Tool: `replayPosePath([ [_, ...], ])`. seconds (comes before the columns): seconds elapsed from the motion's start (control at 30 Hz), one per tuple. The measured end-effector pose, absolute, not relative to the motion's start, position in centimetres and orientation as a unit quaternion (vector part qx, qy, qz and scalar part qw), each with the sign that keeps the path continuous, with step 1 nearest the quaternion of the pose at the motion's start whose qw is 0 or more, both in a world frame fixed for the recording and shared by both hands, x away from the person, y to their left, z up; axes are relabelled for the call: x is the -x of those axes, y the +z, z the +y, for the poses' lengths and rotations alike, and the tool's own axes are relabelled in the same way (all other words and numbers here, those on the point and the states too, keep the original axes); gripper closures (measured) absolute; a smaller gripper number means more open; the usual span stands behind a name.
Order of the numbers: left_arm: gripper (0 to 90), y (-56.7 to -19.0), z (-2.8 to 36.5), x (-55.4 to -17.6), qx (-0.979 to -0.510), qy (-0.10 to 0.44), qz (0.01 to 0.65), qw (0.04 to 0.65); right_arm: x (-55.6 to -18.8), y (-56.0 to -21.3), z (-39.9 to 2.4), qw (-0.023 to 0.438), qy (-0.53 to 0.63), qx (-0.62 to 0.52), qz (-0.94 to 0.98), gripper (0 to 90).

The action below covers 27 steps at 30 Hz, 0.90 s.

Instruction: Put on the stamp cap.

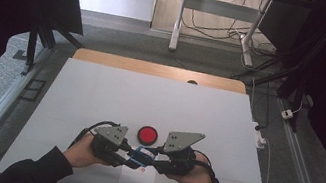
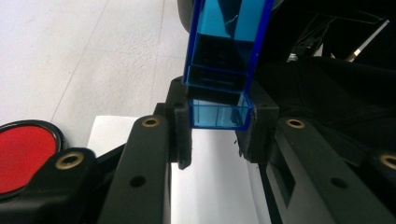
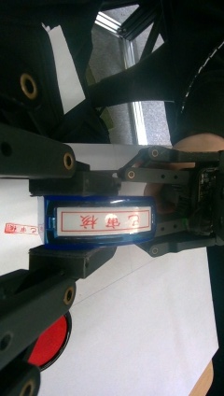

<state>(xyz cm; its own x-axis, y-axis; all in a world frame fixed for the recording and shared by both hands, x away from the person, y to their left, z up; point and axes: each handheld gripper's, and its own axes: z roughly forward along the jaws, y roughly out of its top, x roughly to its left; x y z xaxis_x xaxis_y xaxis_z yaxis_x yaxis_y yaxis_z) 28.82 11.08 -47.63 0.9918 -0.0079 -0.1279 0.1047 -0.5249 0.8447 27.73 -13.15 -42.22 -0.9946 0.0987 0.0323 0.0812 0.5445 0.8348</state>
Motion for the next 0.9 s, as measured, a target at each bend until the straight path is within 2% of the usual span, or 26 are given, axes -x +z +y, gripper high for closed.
replayPosePath([
  [0.9, 68.3, -47.31, 11.43, -28.73, -0.860, -0.066, 0.009, 0.506, -27.54, -42.32, -13.01, -0.009, 0.488, -0.044, 0.872, 70.7],
])
